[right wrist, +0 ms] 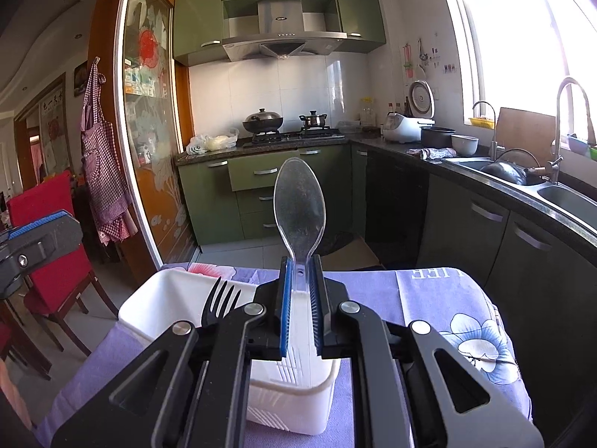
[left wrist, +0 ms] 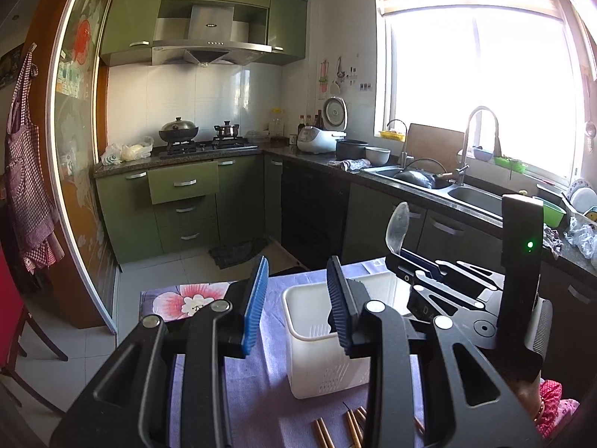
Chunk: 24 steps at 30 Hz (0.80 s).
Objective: Organize utensils
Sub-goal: 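Move both grippers back down toward the wooden chopsticks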
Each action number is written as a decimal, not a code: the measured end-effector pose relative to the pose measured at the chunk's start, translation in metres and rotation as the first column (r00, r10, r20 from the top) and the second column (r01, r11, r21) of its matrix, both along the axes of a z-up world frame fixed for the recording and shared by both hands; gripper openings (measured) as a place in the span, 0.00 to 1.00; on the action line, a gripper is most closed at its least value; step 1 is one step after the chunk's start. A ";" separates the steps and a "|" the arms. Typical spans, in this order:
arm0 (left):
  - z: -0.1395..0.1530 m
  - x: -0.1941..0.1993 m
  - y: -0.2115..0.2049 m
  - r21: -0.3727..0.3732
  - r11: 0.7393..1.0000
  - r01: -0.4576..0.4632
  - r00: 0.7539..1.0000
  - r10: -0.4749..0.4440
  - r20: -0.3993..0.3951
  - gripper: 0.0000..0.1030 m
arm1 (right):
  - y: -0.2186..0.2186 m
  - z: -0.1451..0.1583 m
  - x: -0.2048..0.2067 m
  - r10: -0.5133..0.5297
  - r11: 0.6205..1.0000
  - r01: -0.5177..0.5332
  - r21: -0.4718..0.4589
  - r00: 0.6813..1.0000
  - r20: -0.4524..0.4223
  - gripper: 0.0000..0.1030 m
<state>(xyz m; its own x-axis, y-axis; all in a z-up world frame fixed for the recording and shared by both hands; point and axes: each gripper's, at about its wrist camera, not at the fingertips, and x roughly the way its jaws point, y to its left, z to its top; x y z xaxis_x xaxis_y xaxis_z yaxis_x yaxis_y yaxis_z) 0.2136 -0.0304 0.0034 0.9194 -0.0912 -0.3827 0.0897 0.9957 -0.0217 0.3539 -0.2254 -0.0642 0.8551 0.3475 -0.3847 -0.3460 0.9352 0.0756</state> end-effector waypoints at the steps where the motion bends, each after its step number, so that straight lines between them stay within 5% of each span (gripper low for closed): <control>1: -0.001 -0.002 -0.001 0.001 1.000 0.001 1.000 -0.001 -0.008 0.31 | 0.000 -0.002 -0.004 0.003 1.000 -0.003 -0.008 1.000 -0.002 0.10; 4: -0.003 -0.010 -0.003 0.022 1.000 0.004 1.000 -0.003 -0.019 0.31 | 0.001 -0.005 -0.015 0.015 1.000 -0.015 -0.024 1.000 -0.010 0.11; 9: -0.005 -0.024 -0.004 0.040 0.999 0.000 0.999 0.001 -0.039 0.31 | 0.001 -0.005 -0.033 0.013 0.999 -0.013 -0.043 1.000 -0.017 0.28; 16: -0.024 -0.037 0.002 0.022 1.000 -0.015 0.985 0.018 -0.172 0.32 | -0.020 0.012 -0.072 -0.009 1.000 0.009 -0.009 1.000 -0.007 0.29; 20: -0.060 -0.029 -0.004 0.011 1.000 0.007 0.925 -0.003 -0.380 0.32 | -0.046 0.015 -0.111 -0.031 1.000 0.031 0.002 0.999 -0.026 0.29; 24: -0.109 -0.013 -0.015 -0.014 0.999 0.044 0.801 -0.043 -0.597 0.32 | -0.072 -0.001 -0.138 -0.032 0.999 0.031 -0.016 0.993 -0.110 0.30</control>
